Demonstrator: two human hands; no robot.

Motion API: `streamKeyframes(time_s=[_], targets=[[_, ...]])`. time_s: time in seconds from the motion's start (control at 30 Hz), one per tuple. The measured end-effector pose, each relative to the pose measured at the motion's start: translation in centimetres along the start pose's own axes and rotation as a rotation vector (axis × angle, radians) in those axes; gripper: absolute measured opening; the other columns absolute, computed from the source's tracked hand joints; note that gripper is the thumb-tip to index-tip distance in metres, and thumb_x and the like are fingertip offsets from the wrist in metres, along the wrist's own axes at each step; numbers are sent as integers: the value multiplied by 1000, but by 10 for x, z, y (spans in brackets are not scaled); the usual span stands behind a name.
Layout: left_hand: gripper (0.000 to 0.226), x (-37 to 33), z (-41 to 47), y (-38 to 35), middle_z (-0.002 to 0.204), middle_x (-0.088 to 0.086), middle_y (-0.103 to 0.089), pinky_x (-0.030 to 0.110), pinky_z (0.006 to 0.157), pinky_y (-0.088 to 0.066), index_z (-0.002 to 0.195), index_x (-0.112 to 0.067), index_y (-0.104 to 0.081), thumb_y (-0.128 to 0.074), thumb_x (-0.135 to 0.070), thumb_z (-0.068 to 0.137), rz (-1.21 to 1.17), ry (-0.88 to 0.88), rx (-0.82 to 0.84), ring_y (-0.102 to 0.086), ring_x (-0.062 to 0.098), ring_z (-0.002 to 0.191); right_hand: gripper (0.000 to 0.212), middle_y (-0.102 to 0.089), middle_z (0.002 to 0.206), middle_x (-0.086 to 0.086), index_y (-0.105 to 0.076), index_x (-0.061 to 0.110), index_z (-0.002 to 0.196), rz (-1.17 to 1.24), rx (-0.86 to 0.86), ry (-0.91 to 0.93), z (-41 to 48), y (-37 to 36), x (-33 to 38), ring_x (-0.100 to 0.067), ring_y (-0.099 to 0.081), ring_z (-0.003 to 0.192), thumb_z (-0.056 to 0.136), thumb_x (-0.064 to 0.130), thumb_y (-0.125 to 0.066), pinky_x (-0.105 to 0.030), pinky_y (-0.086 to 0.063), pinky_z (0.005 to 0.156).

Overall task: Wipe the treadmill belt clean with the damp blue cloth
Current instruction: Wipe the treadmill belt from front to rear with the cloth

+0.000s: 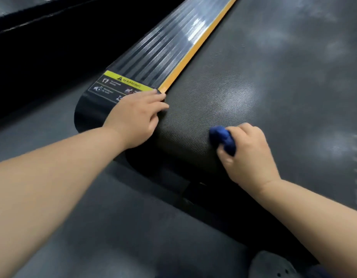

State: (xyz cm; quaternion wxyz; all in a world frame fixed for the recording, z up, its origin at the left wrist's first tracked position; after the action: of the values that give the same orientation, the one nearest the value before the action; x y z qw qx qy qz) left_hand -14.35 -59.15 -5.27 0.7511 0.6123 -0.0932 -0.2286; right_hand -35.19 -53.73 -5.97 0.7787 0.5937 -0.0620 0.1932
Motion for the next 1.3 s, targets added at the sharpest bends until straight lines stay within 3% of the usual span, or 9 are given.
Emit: streamKeyframes(time_s=[0.13,0.27,0.4,0.5,0.77,0.9,1.03,1.2,1.3], targets=[[41,-5,-1,-1,152,-5,-33,30,116,-9,134,-21,-53,-40,-13,96,-73,108,133,-21,14,144,41,-59,88,-11,-64,9,91,-8,-22,-170,-10,13,-16,-35,-52,86,75,41,-43,-38,-38,82],[47,-12,-1,3,157,-9,-19,38,117,-9,144,-29,-38,-38,-18,98,-85,211,230,-9,21,146,40,-55,106,-8,-53,24,124,116,-40,-109,33,-16,53,-30,-48,98,86,33,-58,-40,-40,88],[57,-5,-8,-1,159,-6,-13,42,119,-7,149,-28,-24,-43,-19,96,-105,170,255,-6,18,146,32,-52,105,-8,-60,27,118,1,-73,-83,41,-28,58,-31,-46,96,86,32,-58,-40,-40,83],[55,-13,-14,-3,158,-2,-18,43,119,-7,148,-22,-28,-44,-22,95,52,69,218,-9,16,146,30,-53,103,-8,-63,28,114,2,-103,-123,22,-14,29,-32,-46,95,84,29,-60,-38,-39,82],[50,-112,8,-27,158,3,-18,39,117,-12,146,-20,-34,-41,-32,98,-116,-76,189,-16,20,145,28,-56,100,-16,-67,24,109,-222,-168,-556,-85,85,-140,-43,-49,93,82,22,-63,-44,-43,83],[67,-179,9,-52,157,2,-21,47,115,-13,147,-26,-33,-17,-53,88,-97,-234,214,-21,21,144,30,-53,108,-18,-63,23,116,-326,-162,-731,-133,117,-191,-43,-46,98,86,22,-60,-45,-41,87],[67,-184,1,-75,157,-7,-20,45,115,-6,148,-35,-26,-9,-58,88,36,-183,215,-17,13,145,28,-54,110,-18,-60,23,114,-272,-188,-745,-125,110,-198,-41,-46,100,88,29,-52,-43,-38,89],[71,-185,6,-75,158,-13,-12,42,116,-3,148,-40,-19,-3,-63,83,30,-163,223,-10,9,145,33,-58,103,-10,-61,24,114,-87,-130,-340,-57,66,-113,-34,-51,97,85,34,-51,-41,-42,86],[72,-183,5,-76,158,-17,-9,38,116,-2,148,-43,-17,-3,-64,81,45,-137,229,-6,5,145,29,-53,107,-7,-60,29,116,-159,-106,-331,-52,62,-109,-32,-47,97,88,33,-55,-38,-40,80]])
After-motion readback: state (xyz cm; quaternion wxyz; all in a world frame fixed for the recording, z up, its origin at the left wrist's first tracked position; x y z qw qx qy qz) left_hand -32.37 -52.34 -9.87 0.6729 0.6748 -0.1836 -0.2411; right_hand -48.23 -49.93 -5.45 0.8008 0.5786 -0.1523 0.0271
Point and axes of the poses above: each hand's wrist, its own z-axis towards the middle knuckle, its own y-axis out of the back of the hand, x = y × z, the point moved 9 cm from there along z, towards the middle knuckle
